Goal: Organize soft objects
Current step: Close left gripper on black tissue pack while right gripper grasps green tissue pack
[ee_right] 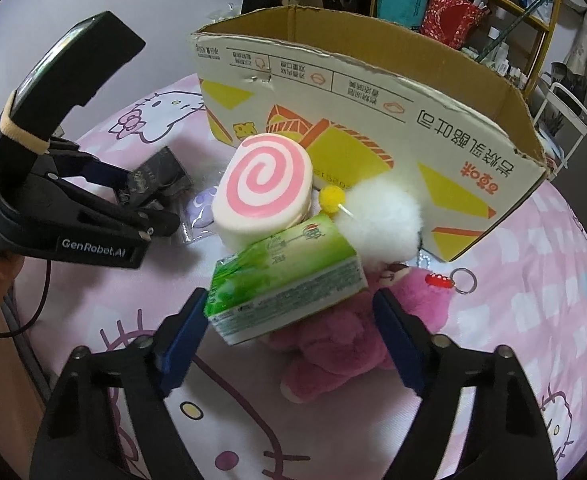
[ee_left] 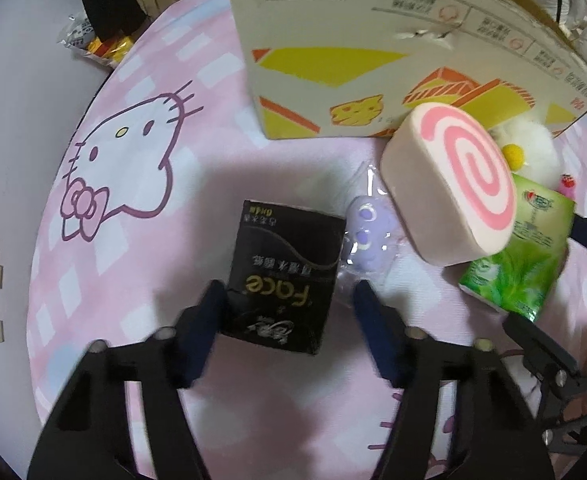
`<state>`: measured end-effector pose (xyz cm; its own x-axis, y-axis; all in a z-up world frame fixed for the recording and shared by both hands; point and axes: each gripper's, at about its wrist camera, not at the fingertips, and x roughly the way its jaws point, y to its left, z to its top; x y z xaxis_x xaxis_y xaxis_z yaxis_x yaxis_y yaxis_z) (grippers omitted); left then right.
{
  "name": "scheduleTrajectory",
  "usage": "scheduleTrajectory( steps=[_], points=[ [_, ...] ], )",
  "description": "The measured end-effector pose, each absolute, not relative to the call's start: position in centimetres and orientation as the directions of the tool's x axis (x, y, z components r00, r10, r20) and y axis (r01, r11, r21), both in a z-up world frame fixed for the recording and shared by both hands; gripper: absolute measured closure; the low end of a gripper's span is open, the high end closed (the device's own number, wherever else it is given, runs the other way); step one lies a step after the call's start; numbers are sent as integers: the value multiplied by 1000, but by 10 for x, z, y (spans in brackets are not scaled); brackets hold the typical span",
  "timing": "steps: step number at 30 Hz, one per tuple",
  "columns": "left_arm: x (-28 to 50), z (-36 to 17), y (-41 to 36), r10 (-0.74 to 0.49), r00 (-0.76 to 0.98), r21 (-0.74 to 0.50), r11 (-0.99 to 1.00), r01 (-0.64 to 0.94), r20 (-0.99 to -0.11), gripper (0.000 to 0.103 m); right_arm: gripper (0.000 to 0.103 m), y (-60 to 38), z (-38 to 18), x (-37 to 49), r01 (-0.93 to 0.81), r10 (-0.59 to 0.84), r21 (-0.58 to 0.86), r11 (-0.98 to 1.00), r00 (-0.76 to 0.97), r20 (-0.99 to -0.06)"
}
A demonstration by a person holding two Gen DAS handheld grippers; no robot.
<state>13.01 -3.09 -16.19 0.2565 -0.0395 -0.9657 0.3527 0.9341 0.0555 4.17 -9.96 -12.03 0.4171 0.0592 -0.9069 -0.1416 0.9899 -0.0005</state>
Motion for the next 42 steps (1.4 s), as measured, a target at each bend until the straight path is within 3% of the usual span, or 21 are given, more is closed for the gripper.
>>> scheduleTrajectory(
  steps=[9, 11, 25, 30, 40, 42],
  points=[
    [132, -160, -19, -64, 260, 22, 949, 316, -964, 55, 48, -107, -113, 39, -127, 83, 30, 992, 433, -898],
    [130, -158, -18, -58, 267, 29, 950, 311, -962, 55, 50, -107, -112, 38, -125, 87, 36, 992, 434, -897],
    [112, -137, -10, -63, 337, 38, 957, 287, -939, 55, 45, -126, -112, 45, -59, 194, 187, 981, 429, -882],
    [110, -135, -11, -58, 344, 46, 957, 287, -937, 55, 37, -130, -115, 52, -32, 236, 246, 969, 419, -877],
    [110, -133, -7, -57, 343, 37, 964, 263, -938, 55, 39, -146, -111, 55, 59, 256, 317, 946, 463, -849],
    [109, -131, -7, -60, 350, 37, 963, 265, -935, 55, 45, -148, -111, 56, 70, 256, 325, 943, 470, -845]
  ],
)
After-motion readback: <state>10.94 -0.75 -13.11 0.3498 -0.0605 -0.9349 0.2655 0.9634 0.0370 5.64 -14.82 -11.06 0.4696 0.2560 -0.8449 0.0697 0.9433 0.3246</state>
